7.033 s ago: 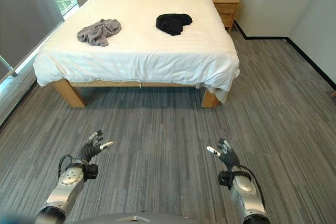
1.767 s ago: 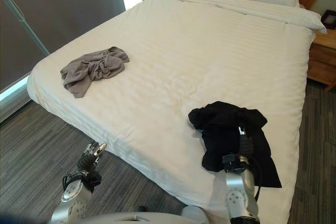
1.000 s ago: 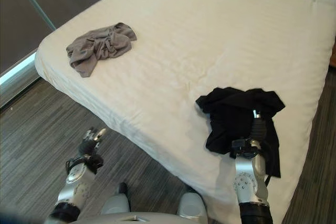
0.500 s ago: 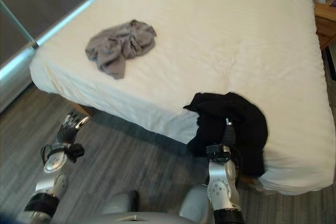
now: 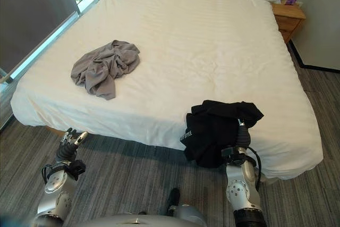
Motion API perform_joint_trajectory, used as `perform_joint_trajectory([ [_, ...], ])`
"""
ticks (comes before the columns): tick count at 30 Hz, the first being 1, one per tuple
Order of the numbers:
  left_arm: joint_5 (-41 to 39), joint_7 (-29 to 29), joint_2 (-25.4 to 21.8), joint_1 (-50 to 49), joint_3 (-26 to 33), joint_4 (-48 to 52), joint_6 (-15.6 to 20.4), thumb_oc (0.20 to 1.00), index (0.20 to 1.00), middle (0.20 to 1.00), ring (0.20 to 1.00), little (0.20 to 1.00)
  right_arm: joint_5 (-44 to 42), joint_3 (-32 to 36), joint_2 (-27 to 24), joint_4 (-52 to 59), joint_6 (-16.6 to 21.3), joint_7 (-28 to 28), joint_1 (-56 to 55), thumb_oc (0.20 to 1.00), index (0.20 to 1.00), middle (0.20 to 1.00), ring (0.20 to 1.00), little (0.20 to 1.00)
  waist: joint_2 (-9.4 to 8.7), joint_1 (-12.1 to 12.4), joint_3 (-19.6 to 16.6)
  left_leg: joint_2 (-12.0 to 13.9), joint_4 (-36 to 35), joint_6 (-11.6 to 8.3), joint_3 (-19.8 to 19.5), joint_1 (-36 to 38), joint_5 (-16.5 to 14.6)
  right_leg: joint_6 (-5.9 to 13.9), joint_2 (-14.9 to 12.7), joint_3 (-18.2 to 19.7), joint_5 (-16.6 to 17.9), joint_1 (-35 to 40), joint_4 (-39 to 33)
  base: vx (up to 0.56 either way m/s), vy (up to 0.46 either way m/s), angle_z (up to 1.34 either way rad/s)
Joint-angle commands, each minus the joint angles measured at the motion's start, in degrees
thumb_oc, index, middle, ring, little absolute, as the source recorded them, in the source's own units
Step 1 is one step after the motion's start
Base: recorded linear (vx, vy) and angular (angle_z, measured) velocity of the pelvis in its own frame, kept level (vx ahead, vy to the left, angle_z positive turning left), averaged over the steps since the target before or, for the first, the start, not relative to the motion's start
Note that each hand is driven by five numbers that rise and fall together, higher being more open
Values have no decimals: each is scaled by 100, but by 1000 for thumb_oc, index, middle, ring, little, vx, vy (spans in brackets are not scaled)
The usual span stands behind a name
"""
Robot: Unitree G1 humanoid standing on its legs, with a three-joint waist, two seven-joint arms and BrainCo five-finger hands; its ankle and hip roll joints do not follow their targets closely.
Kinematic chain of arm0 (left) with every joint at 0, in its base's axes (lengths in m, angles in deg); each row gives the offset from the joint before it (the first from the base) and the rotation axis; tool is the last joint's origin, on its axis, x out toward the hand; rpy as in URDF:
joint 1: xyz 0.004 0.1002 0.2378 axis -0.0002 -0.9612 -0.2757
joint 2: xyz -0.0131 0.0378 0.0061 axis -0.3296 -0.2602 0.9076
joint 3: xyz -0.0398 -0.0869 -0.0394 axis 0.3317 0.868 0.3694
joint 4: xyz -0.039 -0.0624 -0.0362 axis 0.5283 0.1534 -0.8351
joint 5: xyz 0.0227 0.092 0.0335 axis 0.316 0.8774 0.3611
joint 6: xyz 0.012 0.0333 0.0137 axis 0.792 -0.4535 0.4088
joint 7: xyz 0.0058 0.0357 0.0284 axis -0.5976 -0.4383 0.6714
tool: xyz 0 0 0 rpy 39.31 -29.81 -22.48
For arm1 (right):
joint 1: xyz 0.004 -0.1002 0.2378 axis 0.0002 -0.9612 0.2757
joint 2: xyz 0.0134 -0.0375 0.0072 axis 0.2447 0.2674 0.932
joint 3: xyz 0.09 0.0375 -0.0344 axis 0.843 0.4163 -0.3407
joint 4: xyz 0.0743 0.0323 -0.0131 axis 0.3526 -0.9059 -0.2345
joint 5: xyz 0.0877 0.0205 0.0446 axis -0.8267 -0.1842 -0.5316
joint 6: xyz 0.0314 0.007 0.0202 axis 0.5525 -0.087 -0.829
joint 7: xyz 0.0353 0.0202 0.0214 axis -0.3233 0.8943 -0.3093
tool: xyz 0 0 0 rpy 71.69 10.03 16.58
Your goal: Pick up bed clothes into laundry basket.
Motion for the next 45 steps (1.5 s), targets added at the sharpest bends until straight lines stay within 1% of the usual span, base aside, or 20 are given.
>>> perform_joint_trajectory([
  [1,491,38,-612,176,278,85,143,1000,1000,1000,1000,1000,-85,287,-101,394,191,-211,92,200,200,200,200,200,-128,56,-111,313,-97,-510,-501,-184,566,754,-581,318,-517,810,65,16,-94,2],
  [4,1042,46,-1113,519,292,49,48,1000,1000,1000,1000,1000,-145,354,-233,367,218,-280,109,200,200,200,200,200,-160,31,46,338,794,-679,-553,-593,654,696,-606,334,-519,897,-19,-31,-74,7],
  [5,1048,48,-1120,539,289,41,47,1000,1000,1000,1000,1000,-147,363,-226,362,219,-284,120,200,200,200,200,200,-165,25,54,343,859,-685,-569,-634,630,692,-603,322,-517,894,-22,-75,-57,16],
  [6,1567,95,-1683,954,271,-25,-42,1000,1000,1000,1000,1000,-145,348,-383,331,204,-338,221,200,200,200,200,200,-169,91,224,229,1555,-846,-952,-1018,824,641,-602,392,-519,939,-50,-14,9,3],
  [7,1911,152,-2310,1364,285,-328,-135,1000,1000,1000,1000,1000,-171,303,-558,248,191,-378,304,200,200,200,200,200,-141,50,212,315,1151,-874,-1245,-1175,725,732,-649,512,-557,951,-131,38,26,-7],
  [8,1958,202,-2470,1492,279,-486,-149,1000,1000,1000,1000,1000,-183,271,-564,261,179,-380,288,200,200,200,200,200,-146,23,184,424,934,-864,-1226,-1160,702,773,-661,531,-563,976,-171,148,100,-32],
  [9,2072,227,-2857,1876,130,-815,-203,1000,1000,1000,1000,1000,-214,197,-607,299,187,-397,259,200,200,200,200,200,-138,2,154,596,536,-869,-1180,-1166,872,828,-668,587,-558,1015,-223,194,122,-29],
  [10,2220,223,-3422,2500,-201,-1306,-258,1000,1000,1000,1000,1000,-197,26,-718,391,164,-462,176,200,200,200,200,200,-62,-79,142,641,229,-879,-1122,-1302,1118,888,-662,621,-557,1059,-271,150,107,-29],
  [11,2211,224,-3438,2557,-247,-1352,-241,1000,1000,1000,1000,1000,-196,39,-703,392,166,-461,176,200,200,200,200,200,-77,-67,142,636,209,-880,-1124,-1299,1132,888,-666,617,-557,1057,-276,117,102,-13],
  [14,2488,164,-4127,3320,-675,-1912,-344,1000,1000,1000,1000,1000,-145,-166,-782,434,54,-553,151,200,200,200,200,200,36,-220,137,552,19,-843,-1104,-1209,1119,955,-686,825,-605,1041,-254,74,148,0],
  [15,2448,201,-4152,3525,-780,-2166,-315,1000,1000,1000,1000,1000,-153,-223,-723,389,95,-559,135,200,200,200,200,200,38,-230,136,538,-14,-821,-1050,-1149,1100,968,-712,899,-592,1056,-272,106,186,-99],
  [17,2433,195,-4484,4695,-1384,-3116,-406,1000,1000,1000,1000,1000,-232,-444,-580,439,-11,-648,26,200,200,200,200,200,-28,-384,191,469,-201,-695,-723,-1021,1072,1098,-809,1226,-436,832,-191,100,258,-116],
  [25,2667,118,-4736,6371,-2671,-3820,-373,1000,1000,1000,1000,1000,-400,-830,-644,474,18,-823,303,200,200,200,200,200,-349,-466,452,482,-342,-596,-483,-1254,1108,1192,-779,1421,-211,278,-196,-31,97,-41],
  [26,2941,139,-4741,6779,-3028,-3975,-437,1000,1000,1000,1000,1000,-419,-988,-738,528,1,-883,387,200,200,200,200,200,-430,-503,647,500,-358,-585,-496,-1434,1149,1212,-755,1425,-143,59,-188,-97,23,-16],
  [30,3385,233,-4687,7438,-3503,-4540,-634,1000,1000,1000,1000,1000,-520,-1078,-789,665,-14,-965,401,200,200,200,200,200,-596,-537,842,543,-399,-591,-538,-1688,1241,1228,-690,1393,-20,-226,-165,-73,5,1],
  [32,3422,317,-4619,7580,-3491,-4688,-728,1000,1000,1000,1000,1000,-565,-1095,-783,664,-12,-979,364,200,200,200,200,200,-655,-545,898,556,-420,-593,-556,-1755,1267,1234,-673,1366,19,-285,-180,-15,-3,7],
  [34,3301,907,-4529,7781,-3120,-4999,-876,1000,1000,1000,1000,1000,-665,-1191,-756,688,30,-978,242,200,200,200,200,200,-919,-590,1014,602,-421,-630,-598,-1989,1306,1265,-611,1291,152,-431,-299,7,-15,2],
  [38,3194,1116,-4562,7749,-2936,-4901,-907,1000,1000,1000,1000,1000,-638,-1163,-775,674,82,-935,207,200,200,200,200,200,-984,-562,1059,576,-421,-627,-653,-2123,1311,1267,-624,1222,174,-505,-355,17,14,17],
  [41,3285,1269,-4683,7860,-3042,-4852,-939,1000,1000,1000,1000,1000,-604,-1202,-810,664,144,-945,295,200,200,200,200,200,-1031,-540,1111,579,-421,-624,-693,-2236,1317,1283,-626,1188,202,-595,-347,-2,9,4],
  [45,3496,1108,-4860,7959,-3328,-5129,-1000,1000,1000,1000,1000,1000,-586,-1397,-874,684,89,-1028,340,200,200,200,200,200,-1162,-507,1186,602,-421,-614,-730,-2324,1321,1313,-600,1151,262,-656,-374,0,-2,1],
])
